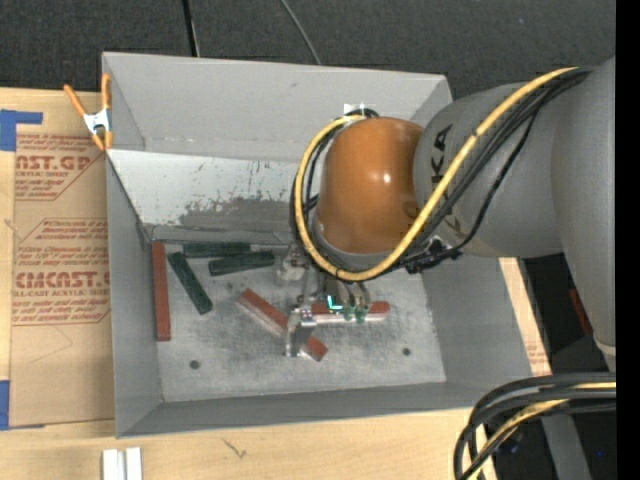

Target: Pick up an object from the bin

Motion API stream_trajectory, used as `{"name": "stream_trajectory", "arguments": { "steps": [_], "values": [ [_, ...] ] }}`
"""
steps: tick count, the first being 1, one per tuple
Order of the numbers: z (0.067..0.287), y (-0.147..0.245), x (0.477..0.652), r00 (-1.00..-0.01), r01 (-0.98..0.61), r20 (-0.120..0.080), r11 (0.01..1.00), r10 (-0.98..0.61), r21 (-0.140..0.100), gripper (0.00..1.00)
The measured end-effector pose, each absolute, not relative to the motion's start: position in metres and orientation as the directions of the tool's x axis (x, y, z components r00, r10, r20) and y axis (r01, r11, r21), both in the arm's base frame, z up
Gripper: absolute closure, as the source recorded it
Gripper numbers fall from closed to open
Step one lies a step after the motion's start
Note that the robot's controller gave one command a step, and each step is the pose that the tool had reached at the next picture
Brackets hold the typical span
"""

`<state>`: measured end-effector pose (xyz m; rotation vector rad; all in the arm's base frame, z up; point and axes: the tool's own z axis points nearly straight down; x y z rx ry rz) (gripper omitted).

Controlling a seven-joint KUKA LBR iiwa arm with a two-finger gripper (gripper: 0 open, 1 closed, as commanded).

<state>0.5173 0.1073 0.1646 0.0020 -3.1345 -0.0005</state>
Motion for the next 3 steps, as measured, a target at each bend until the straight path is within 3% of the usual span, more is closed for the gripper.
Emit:
{"name": "stream_trajectory", "arguments": {
  "steps": [1,2,3],
  "values": [
    [0.168,0.107,0.519,-1.0,-0.001,0.0,1.0,-0.001,0.001,0.0],
    [0.076,0.055,0.548,-0.996,-0.088,-0.006,0.996,-0.088,0.001,1.0],
    [0.076,0.055,0.548,-0.996,-0.088,-0.006,0.996,-0.088,0.001,1.0]
  ]
}}
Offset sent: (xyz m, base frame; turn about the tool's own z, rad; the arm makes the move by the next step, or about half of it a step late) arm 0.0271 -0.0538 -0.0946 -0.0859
